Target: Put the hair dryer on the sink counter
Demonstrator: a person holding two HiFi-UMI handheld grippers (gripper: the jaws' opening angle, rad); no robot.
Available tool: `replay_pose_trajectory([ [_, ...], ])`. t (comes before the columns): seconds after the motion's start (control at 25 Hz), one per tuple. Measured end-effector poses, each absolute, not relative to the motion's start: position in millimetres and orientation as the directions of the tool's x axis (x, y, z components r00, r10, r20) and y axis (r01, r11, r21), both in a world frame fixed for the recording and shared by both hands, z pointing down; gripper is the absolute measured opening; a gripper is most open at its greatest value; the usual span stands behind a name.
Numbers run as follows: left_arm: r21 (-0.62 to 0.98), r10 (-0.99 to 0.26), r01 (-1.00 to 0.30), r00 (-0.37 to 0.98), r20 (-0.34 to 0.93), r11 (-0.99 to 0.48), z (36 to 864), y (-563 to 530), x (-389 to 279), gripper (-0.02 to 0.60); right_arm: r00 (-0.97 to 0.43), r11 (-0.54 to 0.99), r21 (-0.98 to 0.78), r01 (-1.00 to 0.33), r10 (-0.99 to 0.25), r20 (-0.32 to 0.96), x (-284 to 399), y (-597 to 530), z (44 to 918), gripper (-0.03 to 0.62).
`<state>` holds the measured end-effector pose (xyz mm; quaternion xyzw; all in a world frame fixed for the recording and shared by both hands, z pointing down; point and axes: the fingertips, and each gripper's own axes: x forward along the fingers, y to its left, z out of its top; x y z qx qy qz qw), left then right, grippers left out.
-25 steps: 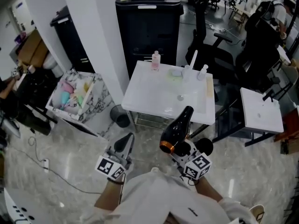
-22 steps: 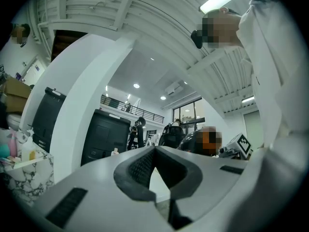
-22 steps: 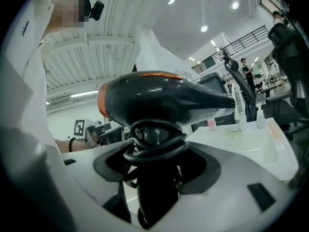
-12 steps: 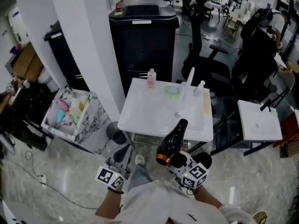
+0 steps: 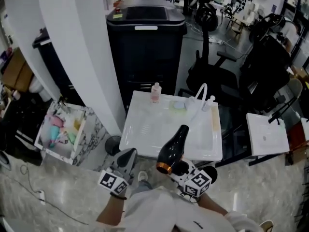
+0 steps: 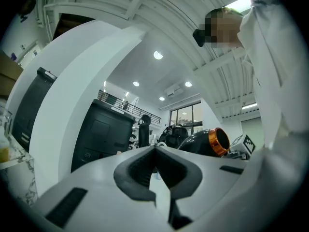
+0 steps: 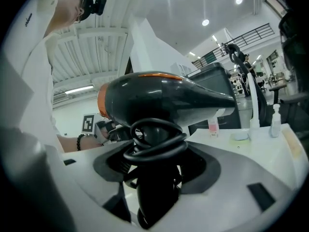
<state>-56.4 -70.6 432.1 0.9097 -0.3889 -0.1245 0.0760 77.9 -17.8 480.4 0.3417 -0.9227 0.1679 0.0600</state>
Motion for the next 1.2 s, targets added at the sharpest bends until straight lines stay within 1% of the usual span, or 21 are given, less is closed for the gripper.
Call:
replay_pose_trajectory([
  [0.48, 0.254, -0.686, -0.643, 0.713, -0.144, -0.722, 439, -200, -90, 0.023, -0.734, 0.678, -0.280, -0.680, -0.627, 0.263, 31, -137, 489, 0.291],
  [0.8, 0.252, -0.645, -0.603, 0.751, -0.141, -0.757, 447, -243, -90, 0.023, -0.698, 0.642, -0.273, -0.716, -0.660, 0.278, 27, -176, 498, 0.291],
  [1.04, 0.291, -0.654, -0.605, 0.750, -0.104, -0.741, 462, -252, -87, 0.023, -0.698, 0.627, -0.307, -0.716, -0.645, 0.311, 30, -183, 512, 0.291],
  [1.2, 0.273, -0.663, -0.618, 0.741, -0.112, -0.737, 457, -266, -81, 0.023, -0.712, 0.646, -0.301, -0.702, -0.630, 0.310, 33, -201, 514, 0.291],
])
